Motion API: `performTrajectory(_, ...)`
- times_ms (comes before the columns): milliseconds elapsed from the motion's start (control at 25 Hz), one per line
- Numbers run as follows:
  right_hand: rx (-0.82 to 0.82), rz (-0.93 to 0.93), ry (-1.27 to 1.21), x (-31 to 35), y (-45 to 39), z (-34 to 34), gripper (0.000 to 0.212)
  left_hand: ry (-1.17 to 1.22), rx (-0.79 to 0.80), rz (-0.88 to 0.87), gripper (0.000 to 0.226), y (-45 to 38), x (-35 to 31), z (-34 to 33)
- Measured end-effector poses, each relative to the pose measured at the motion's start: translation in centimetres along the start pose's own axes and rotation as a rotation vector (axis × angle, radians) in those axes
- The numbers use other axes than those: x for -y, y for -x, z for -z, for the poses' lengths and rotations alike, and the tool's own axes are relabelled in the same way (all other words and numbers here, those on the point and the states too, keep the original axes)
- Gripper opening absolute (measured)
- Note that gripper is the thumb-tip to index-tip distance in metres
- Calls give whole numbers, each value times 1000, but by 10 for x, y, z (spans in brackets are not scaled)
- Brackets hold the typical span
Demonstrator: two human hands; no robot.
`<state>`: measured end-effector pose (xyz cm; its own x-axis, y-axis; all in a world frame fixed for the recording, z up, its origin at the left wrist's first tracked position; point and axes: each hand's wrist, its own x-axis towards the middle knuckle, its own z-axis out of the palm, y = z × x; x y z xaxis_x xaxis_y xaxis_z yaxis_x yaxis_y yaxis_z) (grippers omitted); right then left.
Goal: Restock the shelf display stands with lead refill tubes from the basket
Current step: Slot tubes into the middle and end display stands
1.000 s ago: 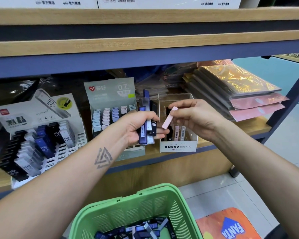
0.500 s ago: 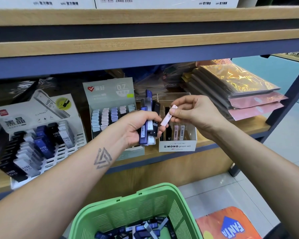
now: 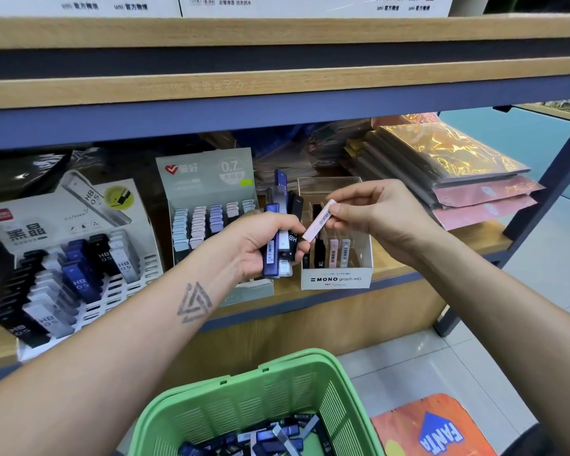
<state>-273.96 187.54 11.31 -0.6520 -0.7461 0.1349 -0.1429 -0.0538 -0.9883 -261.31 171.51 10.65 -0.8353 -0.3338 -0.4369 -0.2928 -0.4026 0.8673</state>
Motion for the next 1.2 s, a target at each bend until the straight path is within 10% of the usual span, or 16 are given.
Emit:
performTrajectory(320,-212,135,870,-28,3,10,7,-12,-53,-42,11,2,-1,2)
performTrajectory(1000,-245,187,1145,-55,7,-15,10,-75,66,-4,3,4,4,2)
performTrajectory(1200,-118,-17,184,-18,0,-25,23,-116,113,56,5,6,6,0)
